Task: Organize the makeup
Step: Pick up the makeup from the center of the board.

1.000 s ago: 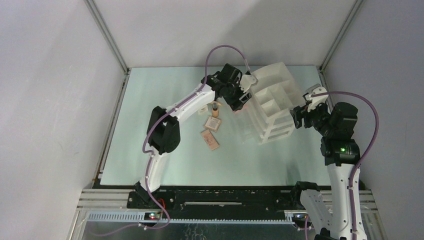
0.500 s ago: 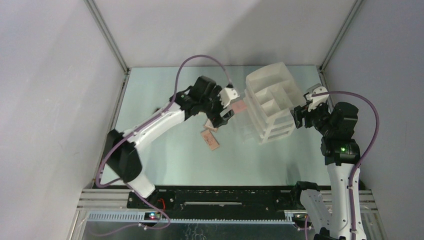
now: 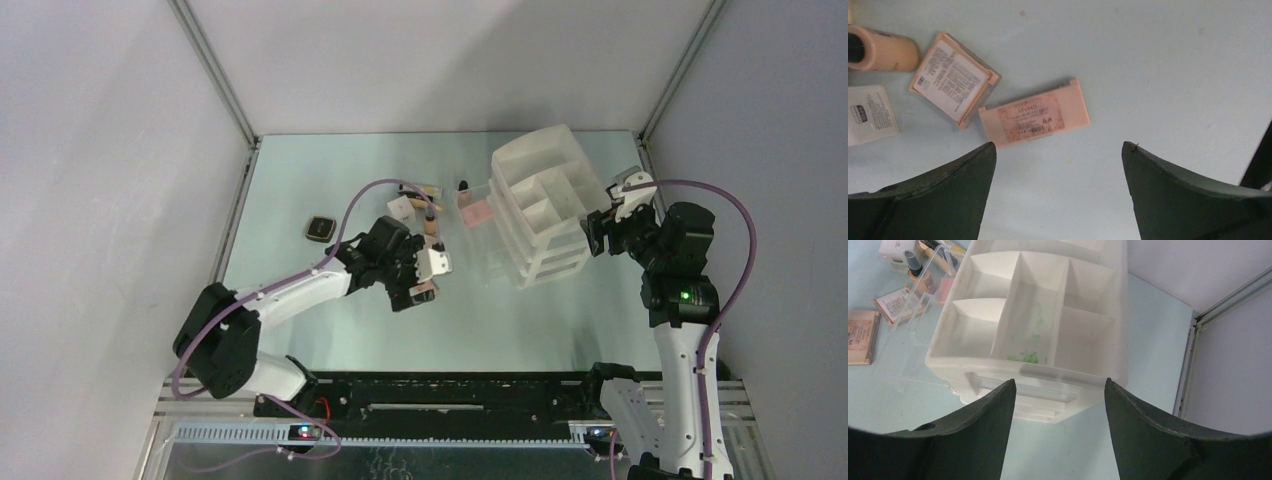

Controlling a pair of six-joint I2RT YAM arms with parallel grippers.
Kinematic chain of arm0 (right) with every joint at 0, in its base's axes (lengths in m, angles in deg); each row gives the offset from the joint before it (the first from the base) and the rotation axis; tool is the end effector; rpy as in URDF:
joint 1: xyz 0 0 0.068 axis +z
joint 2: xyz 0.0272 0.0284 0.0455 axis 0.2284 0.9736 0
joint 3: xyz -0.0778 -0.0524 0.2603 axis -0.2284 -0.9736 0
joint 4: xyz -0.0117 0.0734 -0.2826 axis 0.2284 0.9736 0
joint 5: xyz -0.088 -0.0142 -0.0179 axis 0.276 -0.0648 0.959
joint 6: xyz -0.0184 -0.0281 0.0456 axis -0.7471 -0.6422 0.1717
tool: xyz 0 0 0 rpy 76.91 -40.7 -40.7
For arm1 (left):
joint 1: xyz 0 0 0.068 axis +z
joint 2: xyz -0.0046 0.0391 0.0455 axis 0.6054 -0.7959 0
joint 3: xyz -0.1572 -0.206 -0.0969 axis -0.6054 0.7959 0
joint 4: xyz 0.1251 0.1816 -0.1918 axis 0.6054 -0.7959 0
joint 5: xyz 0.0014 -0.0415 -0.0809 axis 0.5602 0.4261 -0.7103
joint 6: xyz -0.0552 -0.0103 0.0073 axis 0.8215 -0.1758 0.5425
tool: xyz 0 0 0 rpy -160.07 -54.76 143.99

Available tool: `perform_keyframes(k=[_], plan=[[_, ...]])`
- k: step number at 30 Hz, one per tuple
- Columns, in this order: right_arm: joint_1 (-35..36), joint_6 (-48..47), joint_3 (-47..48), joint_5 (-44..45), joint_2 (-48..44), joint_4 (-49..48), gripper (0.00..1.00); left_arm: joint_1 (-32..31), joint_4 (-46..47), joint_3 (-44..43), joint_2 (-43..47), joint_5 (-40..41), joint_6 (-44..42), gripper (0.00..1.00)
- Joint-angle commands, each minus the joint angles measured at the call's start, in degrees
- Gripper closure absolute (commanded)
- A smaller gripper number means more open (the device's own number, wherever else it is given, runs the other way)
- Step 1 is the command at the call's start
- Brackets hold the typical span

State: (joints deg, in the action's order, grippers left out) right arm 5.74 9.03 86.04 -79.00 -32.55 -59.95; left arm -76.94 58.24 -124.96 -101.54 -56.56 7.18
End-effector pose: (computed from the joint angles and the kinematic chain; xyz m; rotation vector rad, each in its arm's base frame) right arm 0.1927 -0.0077 0.3755 -0.6039 1.7493 0.0222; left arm 0.2312 -0.2068 0.1950 1.6634 1.8498 -0.3784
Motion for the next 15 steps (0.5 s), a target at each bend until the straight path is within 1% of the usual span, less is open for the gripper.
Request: perform_keyframes(k=[1,3,5,11,15], plan=[[-0.49,0.14,0.04,-0.31,0.00,-0.58,0.26,-0.04,2.82,3.12,3.83,-3.18,-22.10,0.00],[-0.77,0.10,0.04,-0.43,-0.06,-0.55,0.26,-0.03,2.01,2.68,2.86,-3.46,-27.61,0.00],[-0.97,0.10,0.03,-0.61,-0.17,-0.46,0.26,-0.04,-0.04,0.59,1.05,-3.38,-30.76,0.00],[-1.06,-0.03,0.04,-1.14,-0.25,-0.28,0.26,-0.04,-9.79,-6.50,-4.89,-2.63,-44.80,0.00],[-0.98,-0.24,0.04,-1.16,-0.04,-0.20,0.26,-0.35,-16.64,-11.97,-9.82,-1.56,-52.20,0.01]])
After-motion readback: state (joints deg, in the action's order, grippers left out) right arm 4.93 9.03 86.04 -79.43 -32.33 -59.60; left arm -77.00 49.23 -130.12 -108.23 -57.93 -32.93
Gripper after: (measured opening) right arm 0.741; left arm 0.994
